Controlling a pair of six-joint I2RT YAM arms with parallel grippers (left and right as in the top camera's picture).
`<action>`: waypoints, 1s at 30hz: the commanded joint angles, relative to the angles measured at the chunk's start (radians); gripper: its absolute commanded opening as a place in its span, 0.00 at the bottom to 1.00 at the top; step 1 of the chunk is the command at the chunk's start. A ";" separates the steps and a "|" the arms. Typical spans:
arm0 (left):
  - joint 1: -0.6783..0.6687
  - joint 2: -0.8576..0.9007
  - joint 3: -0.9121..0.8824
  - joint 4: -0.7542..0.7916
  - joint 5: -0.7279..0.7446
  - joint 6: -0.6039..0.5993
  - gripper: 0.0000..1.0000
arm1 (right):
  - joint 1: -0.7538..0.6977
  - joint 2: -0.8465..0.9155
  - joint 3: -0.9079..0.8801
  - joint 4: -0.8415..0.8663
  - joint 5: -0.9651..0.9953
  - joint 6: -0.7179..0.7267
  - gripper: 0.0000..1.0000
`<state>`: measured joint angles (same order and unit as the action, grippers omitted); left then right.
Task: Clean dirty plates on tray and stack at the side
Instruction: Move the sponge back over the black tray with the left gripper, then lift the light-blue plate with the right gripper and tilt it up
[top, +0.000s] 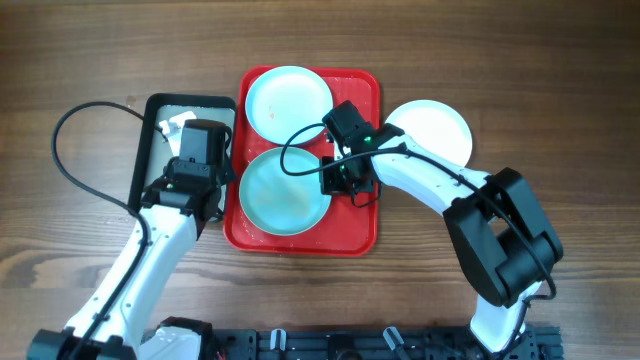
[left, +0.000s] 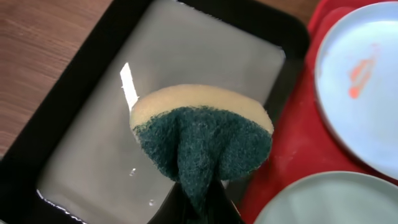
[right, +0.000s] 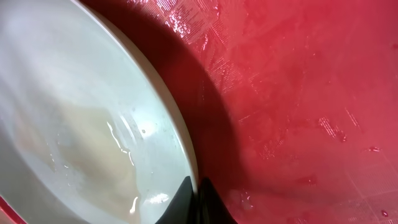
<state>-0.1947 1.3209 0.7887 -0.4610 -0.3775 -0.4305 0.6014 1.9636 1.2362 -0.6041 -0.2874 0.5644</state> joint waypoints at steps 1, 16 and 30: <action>0.030 0.043 -0.011 0.000 -0.025 0.010 0.06 | 0.005 0.010 -0.002 0.007 0.033 0.012 0.15; 0.293 0.059 -0.011 0.056 0.692 0.087 0.04 | 0.019 0.010 -0.002 0.034 0.063 0.012 0.20; 0.349 -0.074 -0.011 0.063 0.878 0.113 0.04 | 0.084 -0.018 0.011 0.024 0.116 0.005 0.04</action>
<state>0.1493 1.3277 0.7879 -0.4000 0.4183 -0.3523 0.6865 1.9636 1.2366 -0.5640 -0.2001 0.5789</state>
